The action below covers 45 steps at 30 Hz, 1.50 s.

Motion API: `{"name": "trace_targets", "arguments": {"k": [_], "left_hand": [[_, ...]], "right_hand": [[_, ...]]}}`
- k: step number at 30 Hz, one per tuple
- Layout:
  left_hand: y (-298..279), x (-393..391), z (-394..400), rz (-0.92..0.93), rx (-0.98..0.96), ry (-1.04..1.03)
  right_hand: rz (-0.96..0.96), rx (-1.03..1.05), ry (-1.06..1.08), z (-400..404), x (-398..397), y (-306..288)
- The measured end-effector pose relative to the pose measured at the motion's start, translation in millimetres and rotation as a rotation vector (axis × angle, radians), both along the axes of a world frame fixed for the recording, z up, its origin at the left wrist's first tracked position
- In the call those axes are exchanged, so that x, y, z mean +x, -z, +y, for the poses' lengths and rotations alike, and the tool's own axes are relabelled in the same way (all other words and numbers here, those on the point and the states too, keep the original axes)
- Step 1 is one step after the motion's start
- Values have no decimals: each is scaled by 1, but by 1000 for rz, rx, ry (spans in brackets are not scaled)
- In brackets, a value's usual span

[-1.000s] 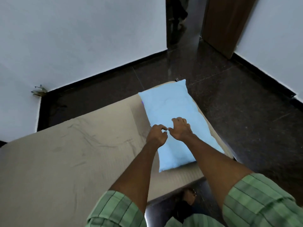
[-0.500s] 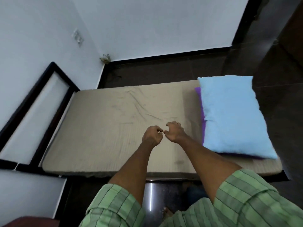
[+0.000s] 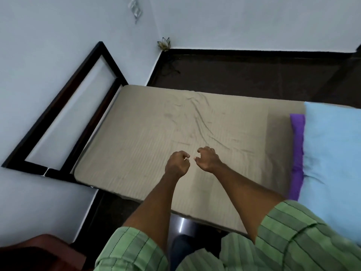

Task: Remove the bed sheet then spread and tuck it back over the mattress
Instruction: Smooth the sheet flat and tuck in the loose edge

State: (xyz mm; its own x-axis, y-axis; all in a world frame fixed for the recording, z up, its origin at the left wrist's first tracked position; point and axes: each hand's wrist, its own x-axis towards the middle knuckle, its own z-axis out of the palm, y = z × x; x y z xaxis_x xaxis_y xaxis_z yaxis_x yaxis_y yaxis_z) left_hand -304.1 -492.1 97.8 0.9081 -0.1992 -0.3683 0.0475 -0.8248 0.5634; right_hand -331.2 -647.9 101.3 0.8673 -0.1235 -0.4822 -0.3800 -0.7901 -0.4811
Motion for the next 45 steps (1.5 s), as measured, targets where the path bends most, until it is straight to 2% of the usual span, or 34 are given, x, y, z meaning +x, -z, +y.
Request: {"name": "trace_targets", "arguments": {"k": [3,7,12,17,23,26,29,31,33,35,37,39,41,43,45], "left_hand": [[10,32,4,-17,-41,-60],[22,81,8,-62,-41,-14],[58,180,-4,-78,-44,9],[153,292,-34,-84,-30,178],[282,385,-32,-157,115,361],[327,414,-35,-297,173,371],[348,438,-47,-362,117,282],[357,457,-58,-424,89,282],[365,478,-66,-440,111,275],[375,497,-69,-377,166,239],[386,506,-68,-346,293,210],[391,509,-70,-365,446,199],[390,515,-79,-416,483,210],[384,522,-97,-446,360,308],[380,528,-119,-417,176,415]], "right_hand": [[2,14,-10,3,35,9],[-15,0,-47,-3,82,25],[-20,-26,-44,-9,166,68],[-90,15,74,-9,261,168],[-269,-94,-2,-9,338,313],[-321,-163,-37,-8,364,358],[-413,-164,-155,-9,394,396],[-456,-164,-312,-15,422,415],[-473,-236,-495,-30,453,428],[-459,-357,-612,-60,486,427],[-466,-445,-507,-98,515,418],[-412,-511,-176,-142,536,410],[-356,-504,154,-169,545,402],[-382,-562,170,-160,544,396],[-495,-493,-30,-131,535,399]]}}
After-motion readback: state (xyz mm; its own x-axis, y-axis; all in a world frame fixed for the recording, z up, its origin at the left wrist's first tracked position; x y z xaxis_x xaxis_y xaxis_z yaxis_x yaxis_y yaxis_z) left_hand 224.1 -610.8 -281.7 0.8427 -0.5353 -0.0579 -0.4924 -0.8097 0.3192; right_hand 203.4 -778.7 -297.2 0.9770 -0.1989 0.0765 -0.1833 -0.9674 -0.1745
